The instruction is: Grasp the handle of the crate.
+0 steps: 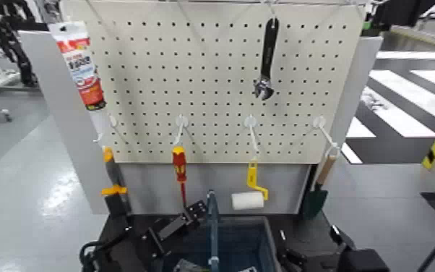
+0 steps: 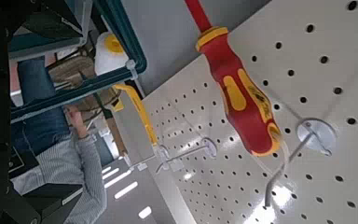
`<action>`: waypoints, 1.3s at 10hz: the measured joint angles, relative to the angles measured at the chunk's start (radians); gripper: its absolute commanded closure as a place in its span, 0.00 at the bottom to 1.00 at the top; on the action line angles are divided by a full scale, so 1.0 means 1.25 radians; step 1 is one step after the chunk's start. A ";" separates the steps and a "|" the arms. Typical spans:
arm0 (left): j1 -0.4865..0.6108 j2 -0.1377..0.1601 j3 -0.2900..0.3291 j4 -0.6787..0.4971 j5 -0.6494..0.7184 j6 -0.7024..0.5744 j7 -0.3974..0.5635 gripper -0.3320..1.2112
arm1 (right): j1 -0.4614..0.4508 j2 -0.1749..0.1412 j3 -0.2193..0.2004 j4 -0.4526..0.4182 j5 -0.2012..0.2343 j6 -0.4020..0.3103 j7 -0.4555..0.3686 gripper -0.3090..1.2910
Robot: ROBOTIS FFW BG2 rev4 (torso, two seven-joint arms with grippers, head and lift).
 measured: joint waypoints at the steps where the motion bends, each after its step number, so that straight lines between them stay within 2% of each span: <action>1: -0.019 0.004 -0.015 0.030 0.043 0.021 -0.001 0.30 | 0.003 0.000 -0.001 -0.002 0.001 0.002 0.000 0.29; 5: -0.088 0.026 -0.072 0.133 0.147 0.084 -0.033 0.31 | 0.016 0.003 -0.004 -0.007 0.006 0.008 0.000 0.29; 7: -0.112 0.027 -0.090 0.166 0.160 0.087 -0.049 0.38 | 0.020 0.005 -0.004 -0.011 0.006 0.014 0.000 0.29; 9: -0.141 0.026 -0.110 0.206 0.168 0.097 -0.089 0.57 | 0.024 0.006 -0.005 -0.016 0.006 0.019 0.000 0.29; 12: -0.164 0.022 -0.127 0.244 0.178 0.123 -0.118 0.99 | 0.024 0.006 -0.004 -0.017 0.006 0.019 0.000 0.29; 13: -0.163 0.021 -0.126 0.247 0.180 0.128 -0.117 0.99 | 0.024 0.006 -0.005 -0.017 0.006 0.018 0.000 0.29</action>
